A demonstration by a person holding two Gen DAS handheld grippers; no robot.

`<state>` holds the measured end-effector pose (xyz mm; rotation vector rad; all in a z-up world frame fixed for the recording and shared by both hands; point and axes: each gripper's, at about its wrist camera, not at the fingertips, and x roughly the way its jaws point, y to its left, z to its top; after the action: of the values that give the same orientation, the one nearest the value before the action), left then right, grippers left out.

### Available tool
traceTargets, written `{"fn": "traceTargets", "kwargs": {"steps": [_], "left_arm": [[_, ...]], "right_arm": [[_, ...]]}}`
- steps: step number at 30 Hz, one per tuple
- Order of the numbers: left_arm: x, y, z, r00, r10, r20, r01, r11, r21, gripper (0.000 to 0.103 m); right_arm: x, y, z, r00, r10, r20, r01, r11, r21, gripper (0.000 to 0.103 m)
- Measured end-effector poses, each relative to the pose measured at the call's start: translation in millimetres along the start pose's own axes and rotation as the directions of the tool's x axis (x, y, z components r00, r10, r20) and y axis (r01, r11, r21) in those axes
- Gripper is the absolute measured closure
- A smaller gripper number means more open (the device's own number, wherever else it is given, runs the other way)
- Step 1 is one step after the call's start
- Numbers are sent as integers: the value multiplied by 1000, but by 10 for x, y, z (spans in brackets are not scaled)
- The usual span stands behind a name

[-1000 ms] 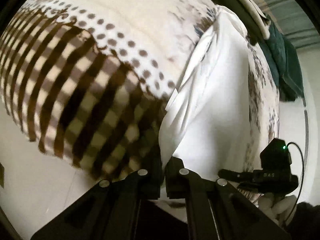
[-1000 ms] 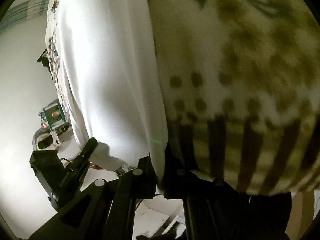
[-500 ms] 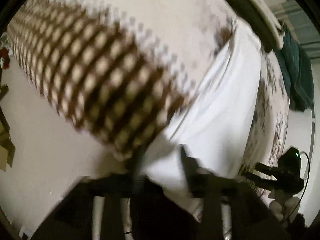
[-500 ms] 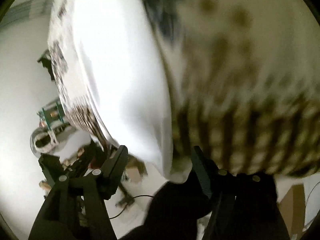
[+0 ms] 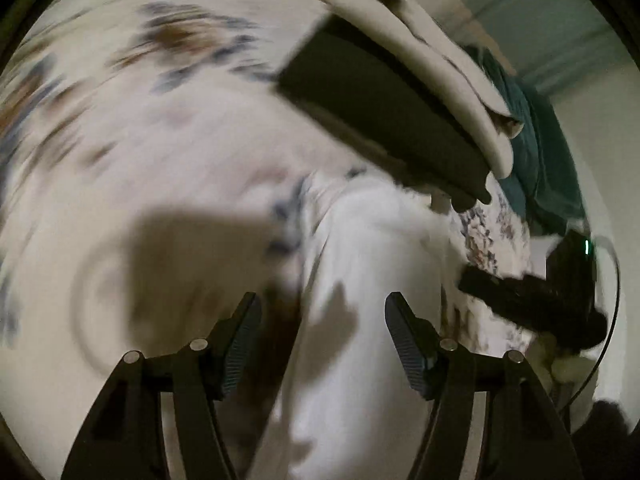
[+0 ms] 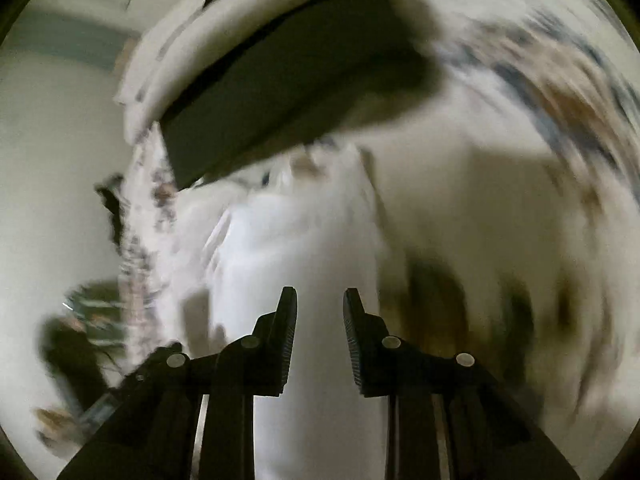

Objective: Fold small clothes

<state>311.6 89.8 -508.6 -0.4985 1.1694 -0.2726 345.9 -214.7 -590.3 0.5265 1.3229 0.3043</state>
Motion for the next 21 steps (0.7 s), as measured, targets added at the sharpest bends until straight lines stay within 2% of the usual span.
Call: {"fn": "traceTargets", "kwargs": {"steps": [2, 4, 6, 8, 10, 11, 13, 14, 15, 17, 19, 21], "left_arm": [[280, -96, 252, 999, 26, -29, -24, 998, 62, 41], [511, -130, 432, 998, 34, -49, -30, 995, 97, 41], [669, -131, 552, 996, 67, -58, -60, 991, 121, 41], [779, -69, 639, 993, 98, -65, -90, 989, 119, 41], [817, 40, 691, 992, 101, -74, -95, 992, 86, 41], [791, 105, 705, 994, 73, -77, -69, 996, 57, 41], [690, 202, 705, 996, 58, -61, -56, 998, 22, 41], [616, 256, 690, 998, 50, -50, -50, 999, 2, 41], [546, 308, 671, 998, 51, -38, -52, 999, -16, 41], [435, 419, 619, 999, 35, -23, -36, 997, -64, 41], [415, 536, 547, 998, -44, -39, 39, 990, -133, 41], [484, 610, 466, 987, -145, -75, 129, 974, -185, 41]], "right_arm": [[304, 176, 333, 997, -83, -9, 82, 992, -96, 76], [533, 326, 559, 984, -177, 24, 178, 970, -166, 76], [645, 359, 702, 966, -241, 90, 255, 945, -206, 76], [663, 364, 804, 956, -272, 110, 289, 936, -201, 76], [547, 264, 845, 975, -212, 66, 219, 966, -139, 74], [433, 197, 826, 984, -165, 59, 171, 980, -100, 72], [139, 44, 719, 992, -98, 82, 101, 994, -32, 53], [1, -44, 649, 992, -75, 104, 75, 997, -2, 37], [-103, -120, 590, 992, -54, 118, 51, 998, 27, 32], [-143, -309, 508, 996, 5, 85, -11, 997, 81, 32], [-44, -480, 433, 998, 66, 20, -68, 990, 120, 31], [85, -518, 421, 995, 95, -19, -92, 988, 121, 31]]}}
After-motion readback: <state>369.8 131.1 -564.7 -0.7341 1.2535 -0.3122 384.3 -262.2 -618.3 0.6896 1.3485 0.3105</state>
